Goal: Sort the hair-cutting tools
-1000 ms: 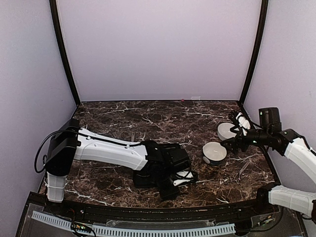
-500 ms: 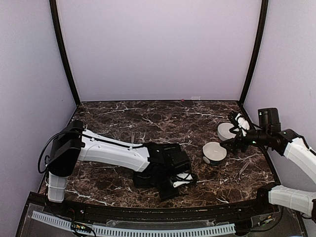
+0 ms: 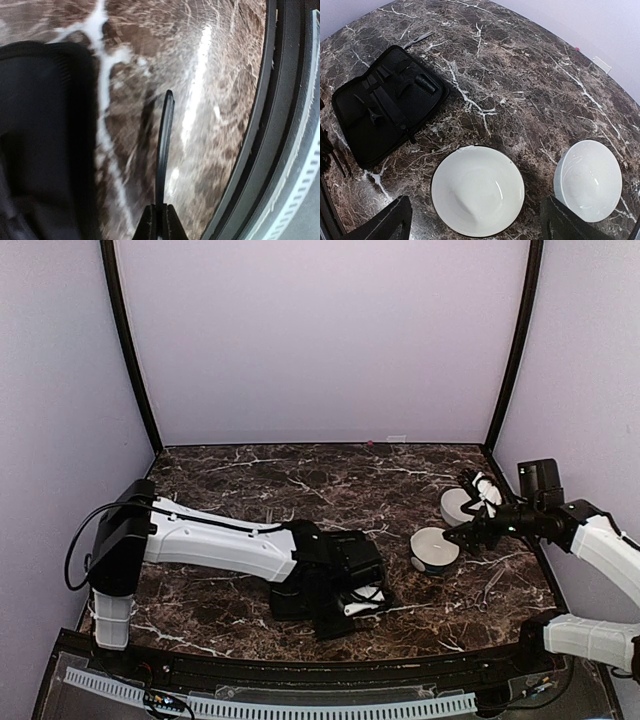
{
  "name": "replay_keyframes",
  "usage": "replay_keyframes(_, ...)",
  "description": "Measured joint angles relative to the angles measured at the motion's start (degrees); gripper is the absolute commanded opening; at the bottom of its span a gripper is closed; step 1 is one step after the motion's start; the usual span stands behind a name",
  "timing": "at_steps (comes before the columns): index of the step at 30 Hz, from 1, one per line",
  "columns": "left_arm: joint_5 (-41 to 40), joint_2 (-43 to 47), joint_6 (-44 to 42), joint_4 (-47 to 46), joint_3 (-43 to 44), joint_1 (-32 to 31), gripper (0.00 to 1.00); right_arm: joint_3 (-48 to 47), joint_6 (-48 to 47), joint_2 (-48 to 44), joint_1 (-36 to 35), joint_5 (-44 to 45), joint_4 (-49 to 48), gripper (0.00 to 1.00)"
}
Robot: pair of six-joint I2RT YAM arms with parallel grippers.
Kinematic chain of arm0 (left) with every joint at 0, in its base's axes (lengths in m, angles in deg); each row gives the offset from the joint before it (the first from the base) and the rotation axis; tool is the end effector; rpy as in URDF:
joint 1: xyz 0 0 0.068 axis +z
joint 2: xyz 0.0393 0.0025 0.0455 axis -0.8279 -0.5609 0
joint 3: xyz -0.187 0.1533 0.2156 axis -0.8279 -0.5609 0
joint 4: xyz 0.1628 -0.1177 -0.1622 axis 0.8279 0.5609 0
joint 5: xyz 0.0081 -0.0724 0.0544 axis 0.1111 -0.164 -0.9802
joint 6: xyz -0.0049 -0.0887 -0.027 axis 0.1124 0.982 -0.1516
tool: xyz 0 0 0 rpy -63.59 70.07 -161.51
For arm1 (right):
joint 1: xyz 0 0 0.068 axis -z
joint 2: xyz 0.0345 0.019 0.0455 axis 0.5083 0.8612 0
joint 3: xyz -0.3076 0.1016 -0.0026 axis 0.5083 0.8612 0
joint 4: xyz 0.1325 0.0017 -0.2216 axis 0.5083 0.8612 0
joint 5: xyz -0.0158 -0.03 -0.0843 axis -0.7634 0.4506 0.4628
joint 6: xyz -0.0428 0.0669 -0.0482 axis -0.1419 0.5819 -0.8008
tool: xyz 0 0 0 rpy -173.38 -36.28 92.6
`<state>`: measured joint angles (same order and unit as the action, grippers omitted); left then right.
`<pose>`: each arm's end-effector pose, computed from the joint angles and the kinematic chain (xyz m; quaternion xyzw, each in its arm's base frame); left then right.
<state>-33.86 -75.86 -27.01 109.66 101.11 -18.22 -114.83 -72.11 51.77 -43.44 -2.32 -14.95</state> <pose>0.1168 -0.4433 0.1746 0.6123 0.7748 -0.1307 0.0874 0.1717 0.0792 0.2668 -0.3731 0.8017 0.1766 0.4324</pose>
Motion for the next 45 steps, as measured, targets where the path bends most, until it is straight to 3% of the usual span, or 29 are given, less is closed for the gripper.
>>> replay_keyframes(8,-6.01,12.94,-1.79,6.19,-0.55,1.51,0.00,-1.16,-2.56,4.57,-0.35,-3.41,2.67,0.77)
replay_keyframes(11,-7.72,17.64,-2.21,6.93,-2.73,3.50,0.00,-4.00,-4.76,7.89,-2.25,-4.17,5.18,0.69)
replay_keyframes(19,-11.50,25.64,-3.41,6.80,-15.82,10.16,0.00,-13.07,-13.60,18.03,-16.50,-0.26,11.23,0.49)
replay_keyframes(29,-11.37,26.93,-5.35,2.27,-23.15,10.62,0.00,-20.37,-16.02,35.19,-32.04,7.06,14.19,0.36)
replay_keyframes(37,-10.29,26.93,-6.19,-1.79,-26.36,10.75,0.00,-24.37,-13.88,46.77,-34.14,3.74,13.92,0.30)
replay_keyframes(45,-8.48,24.92,-6.86,-5.07,-27.08,10.88,0.00,-24.44,-13.31,51.15,-34.12,2.99,13.70,0.28)
